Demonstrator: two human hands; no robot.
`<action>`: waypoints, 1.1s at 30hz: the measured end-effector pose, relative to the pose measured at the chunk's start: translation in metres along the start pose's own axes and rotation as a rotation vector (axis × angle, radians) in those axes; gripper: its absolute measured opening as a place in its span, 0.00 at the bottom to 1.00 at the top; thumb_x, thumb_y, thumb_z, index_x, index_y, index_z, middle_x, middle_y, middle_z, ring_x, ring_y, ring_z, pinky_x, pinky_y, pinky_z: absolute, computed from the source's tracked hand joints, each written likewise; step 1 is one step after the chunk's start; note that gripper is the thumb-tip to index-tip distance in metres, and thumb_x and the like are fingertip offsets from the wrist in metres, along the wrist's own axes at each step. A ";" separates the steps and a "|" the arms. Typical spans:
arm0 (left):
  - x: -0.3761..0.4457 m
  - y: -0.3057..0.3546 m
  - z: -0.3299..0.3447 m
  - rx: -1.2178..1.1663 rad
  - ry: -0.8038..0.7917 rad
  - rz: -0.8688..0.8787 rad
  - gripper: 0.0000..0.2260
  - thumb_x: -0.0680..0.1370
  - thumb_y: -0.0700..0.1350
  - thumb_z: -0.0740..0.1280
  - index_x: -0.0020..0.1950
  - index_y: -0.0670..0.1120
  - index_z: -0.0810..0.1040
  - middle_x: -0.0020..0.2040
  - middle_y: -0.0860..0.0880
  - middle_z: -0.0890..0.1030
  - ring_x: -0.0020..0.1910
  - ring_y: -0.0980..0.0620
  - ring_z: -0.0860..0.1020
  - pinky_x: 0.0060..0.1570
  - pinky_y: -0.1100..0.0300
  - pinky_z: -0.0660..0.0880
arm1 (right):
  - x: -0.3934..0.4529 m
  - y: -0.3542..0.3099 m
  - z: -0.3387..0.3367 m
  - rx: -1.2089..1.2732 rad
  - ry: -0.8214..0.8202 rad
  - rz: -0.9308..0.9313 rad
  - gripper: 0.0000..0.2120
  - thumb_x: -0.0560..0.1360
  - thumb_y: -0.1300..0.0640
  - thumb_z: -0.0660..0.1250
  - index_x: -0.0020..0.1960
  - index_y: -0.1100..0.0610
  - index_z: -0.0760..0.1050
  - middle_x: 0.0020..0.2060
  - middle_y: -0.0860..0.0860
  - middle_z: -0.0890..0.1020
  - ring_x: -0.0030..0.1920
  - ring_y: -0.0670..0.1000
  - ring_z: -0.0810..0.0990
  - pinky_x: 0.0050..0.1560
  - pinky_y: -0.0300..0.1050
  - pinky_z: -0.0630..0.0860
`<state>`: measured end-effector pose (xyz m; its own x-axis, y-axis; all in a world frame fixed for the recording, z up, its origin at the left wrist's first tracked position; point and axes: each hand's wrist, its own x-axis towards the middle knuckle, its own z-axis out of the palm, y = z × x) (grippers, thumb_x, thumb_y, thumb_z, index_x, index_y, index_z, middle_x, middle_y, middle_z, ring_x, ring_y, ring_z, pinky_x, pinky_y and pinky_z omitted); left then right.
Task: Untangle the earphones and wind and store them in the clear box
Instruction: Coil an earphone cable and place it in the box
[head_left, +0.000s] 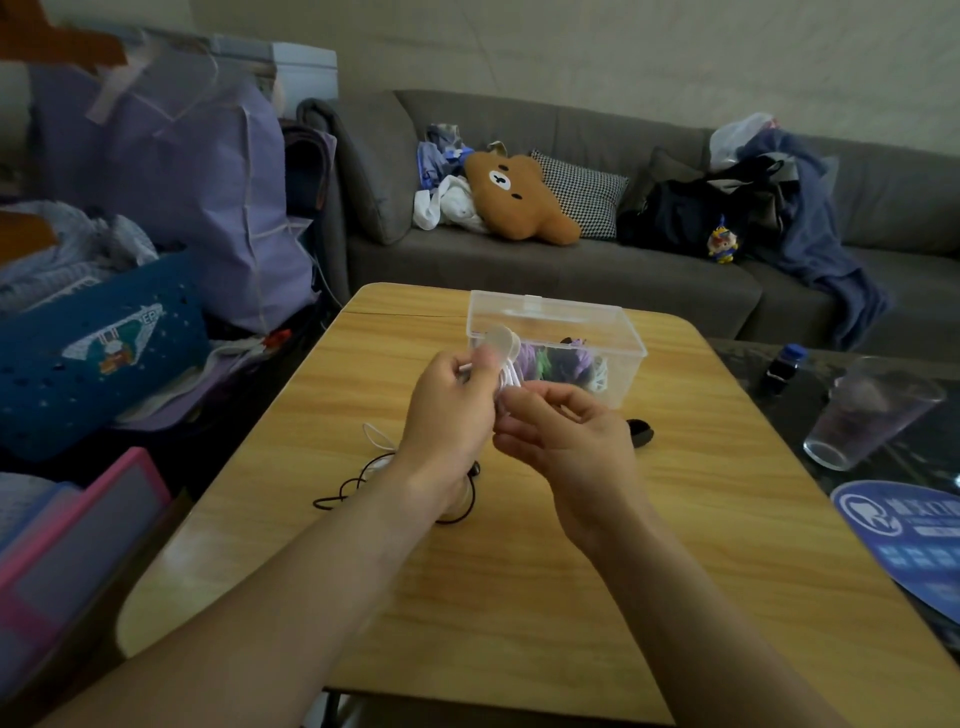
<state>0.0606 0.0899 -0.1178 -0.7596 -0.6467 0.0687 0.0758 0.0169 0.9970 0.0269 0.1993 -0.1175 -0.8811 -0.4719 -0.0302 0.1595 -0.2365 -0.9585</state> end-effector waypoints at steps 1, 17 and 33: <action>-0.001 0.002 0.001 -0.059 -0.021 -0.049 0.21 0.79 0.62 0.63 0.54 0.44 0.78 0.44 0.49 0.83 0.42 0.54 0.82 0.38 0.63 0.76 | -0.001 0.000 0.000 -0.028 -0.003 -0.047 0.11 0.74 0.62 0.75 0.53 0.65 0.80 0.41 0.59 0.85 0.41 0.56 0.85 0.46 0.48 0.84; 0.001 0.004 0.013 -0.621 -0.079 -0.244 0.35 0.71 0.71 0.66 0.70 0.50 0.69 0.64 0.39 0.79 0.60 0.41 0.81 0.63 0.42 0.76 | -0.002 -0.003 0.005 -0.857 0.051 -0.500 0.05 0.79 0.53 0.68 0.44 0.51 0.76 0.37 0.45 0.81 0.38 0.43 0.80 0.36 0.35 0.75; 0.007 0.012 0.013 -0.700 -0.130 -0.190 0.15 0.85 0.52 0.54 0.67 0.45 0.70 0.62 0.34 0.78 0.59 0.38 0.81 0.57 0.45 0.78 | 0.012 -0.014 -0.006 -0.166 -0.160 -0.132 0.10 0.82 0.57 0.64 0.57 0.58 0.83 0.49 0.54 0.87 0.51 0.52 0.85 0.53 0.47 0.82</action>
<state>0.0478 0.0959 -0.1045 -0.8679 -0.4935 -0.0559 0.2967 -0.6053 0.7386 0.0111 0.2020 -0.1065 -0.8056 -0.5778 0.1310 -0.0392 -0.1685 -0.9849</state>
